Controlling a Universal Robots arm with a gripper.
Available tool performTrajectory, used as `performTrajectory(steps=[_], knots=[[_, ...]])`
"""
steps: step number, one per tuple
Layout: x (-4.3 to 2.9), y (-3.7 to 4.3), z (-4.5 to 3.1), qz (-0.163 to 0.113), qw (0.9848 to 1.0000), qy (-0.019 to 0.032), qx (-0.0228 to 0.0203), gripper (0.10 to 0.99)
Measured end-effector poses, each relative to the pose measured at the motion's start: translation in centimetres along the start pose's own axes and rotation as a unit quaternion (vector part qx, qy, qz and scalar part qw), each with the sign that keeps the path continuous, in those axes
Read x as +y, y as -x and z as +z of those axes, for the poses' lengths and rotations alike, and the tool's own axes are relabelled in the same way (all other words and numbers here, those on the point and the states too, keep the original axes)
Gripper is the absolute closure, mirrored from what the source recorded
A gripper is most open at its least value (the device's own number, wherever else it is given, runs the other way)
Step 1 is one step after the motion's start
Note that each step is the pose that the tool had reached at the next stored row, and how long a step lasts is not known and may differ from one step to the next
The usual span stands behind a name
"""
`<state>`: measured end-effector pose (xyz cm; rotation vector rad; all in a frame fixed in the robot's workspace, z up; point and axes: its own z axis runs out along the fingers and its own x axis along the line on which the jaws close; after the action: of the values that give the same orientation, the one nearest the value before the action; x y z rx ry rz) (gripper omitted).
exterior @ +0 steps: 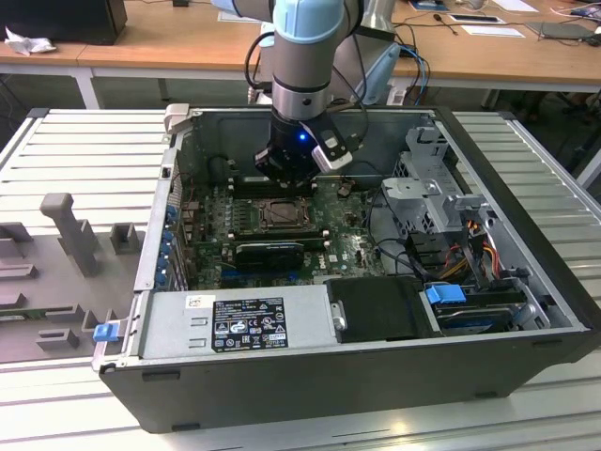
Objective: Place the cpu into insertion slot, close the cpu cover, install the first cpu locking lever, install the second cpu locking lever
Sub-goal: 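Install the first cpu locking lever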
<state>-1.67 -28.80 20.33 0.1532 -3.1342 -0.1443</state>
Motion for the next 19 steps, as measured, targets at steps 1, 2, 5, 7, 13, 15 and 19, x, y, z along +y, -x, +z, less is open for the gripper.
performTrajectory(steps=[1,2,5,7,13,15,19], knots=[[0.0,0.0,0.0,0.0,1.0,-0.0003,0.0001,0.98],[0.01,0.0,0.01,0.0,1.0,-0.0009,0.0001,0.98],[0.01,0.0,0.04,0.0,1.0,-0.0015,0.0002,0.98],[0.02,0.02,0.18,0.0,1.0,-0.0009,-0.0001,0.98],[0.01,0.04,0.13,0.0,1.0,-0.0011,0.0,0.98],[0.04,0.04,-0.24,0.0,1.0,-0.0013,0.0001,0.98],[0.13,0.04,-1.19,0.0,1.0,-0.0012,0.0001,0.98]])
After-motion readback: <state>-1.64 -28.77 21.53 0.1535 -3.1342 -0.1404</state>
